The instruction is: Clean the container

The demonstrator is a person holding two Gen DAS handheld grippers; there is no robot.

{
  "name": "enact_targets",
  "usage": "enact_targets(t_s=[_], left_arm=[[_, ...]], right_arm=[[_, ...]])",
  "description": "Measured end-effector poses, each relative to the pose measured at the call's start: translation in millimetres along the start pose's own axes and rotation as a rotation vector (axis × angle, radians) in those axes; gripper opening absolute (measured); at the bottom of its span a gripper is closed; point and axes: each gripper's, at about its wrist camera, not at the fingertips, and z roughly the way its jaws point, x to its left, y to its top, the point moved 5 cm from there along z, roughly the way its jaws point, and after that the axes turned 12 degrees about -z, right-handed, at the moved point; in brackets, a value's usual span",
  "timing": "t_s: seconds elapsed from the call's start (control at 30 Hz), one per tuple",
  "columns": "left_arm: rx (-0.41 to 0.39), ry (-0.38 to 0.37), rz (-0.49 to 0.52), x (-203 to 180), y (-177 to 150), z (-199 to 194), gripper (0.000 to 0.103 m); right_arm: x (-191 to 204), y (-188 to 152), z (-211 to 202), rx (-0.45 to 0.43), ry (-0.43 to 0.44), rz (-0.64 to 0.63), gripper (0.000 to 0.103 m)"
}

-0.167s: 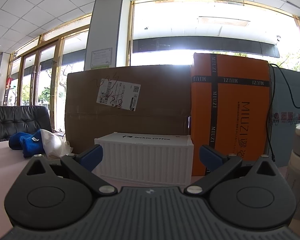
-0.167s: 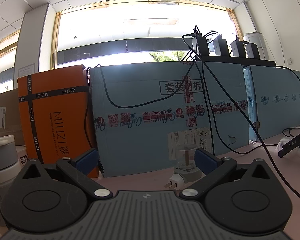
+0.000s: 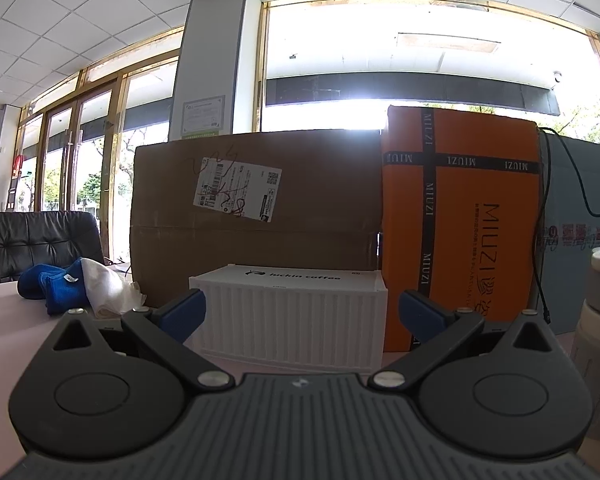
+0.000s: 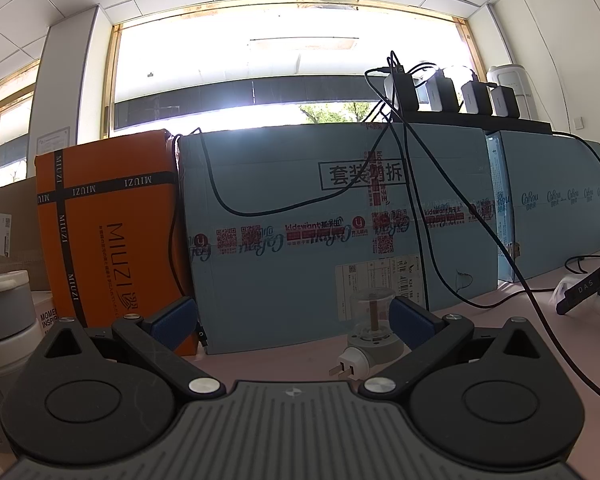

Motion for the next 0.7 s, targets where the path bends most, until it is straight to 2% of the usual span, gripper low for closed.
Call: enact_targets(t_s=[0.7], left_arm=[[0.012,-0.001,-0.007,1.8,-0.4,2.6,0.103]], right_arm=[[0.4,0.3,-1.7,-0.001,-0.001,0.000,0.103]])
